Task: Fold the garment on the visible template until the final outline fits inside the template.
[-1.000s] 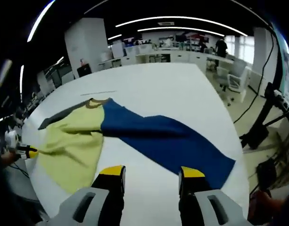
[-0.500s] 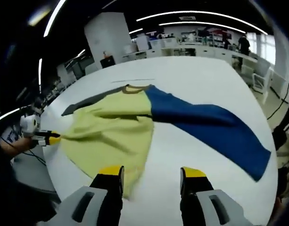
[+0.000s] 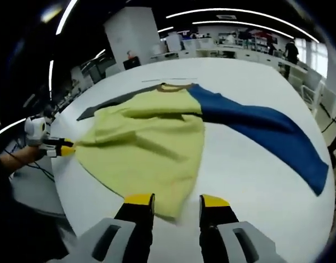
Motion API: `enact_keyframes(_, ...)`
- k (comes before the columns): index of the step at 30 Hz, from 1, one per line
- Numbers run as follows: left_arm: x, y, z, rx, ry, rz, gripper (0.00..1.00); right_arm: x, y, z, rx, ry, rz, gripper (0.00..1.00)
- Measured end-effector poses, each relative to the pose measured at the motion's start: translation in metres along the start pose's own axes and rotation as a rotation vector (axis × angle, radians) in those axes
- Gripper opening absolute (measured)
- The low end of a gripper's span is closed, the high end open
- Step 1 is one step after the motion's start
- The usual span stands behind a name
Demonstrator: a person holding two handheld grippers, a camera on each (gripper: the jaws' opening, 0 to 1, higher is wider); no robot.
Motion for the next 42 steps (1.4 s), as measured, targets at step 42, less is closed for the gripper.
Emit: enact_keyframes(42,-0.049,0.007,-0.045,-0.072,0.119,0.030,0.00,-0.056,-0.052,-0.038,0.001,0.125,-0.048,0.00)
Point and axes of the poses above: the point that each gripper's makers call its tool centre point, and the gripper's own axes: x roughly forward along the fingers, y roughly to its right, z roughly out of its underside, the point moved 3 cm from there along -x, roughly backward along the fingers, and after that the axes turned 2 degrees about -x, right-handed, at the moved point
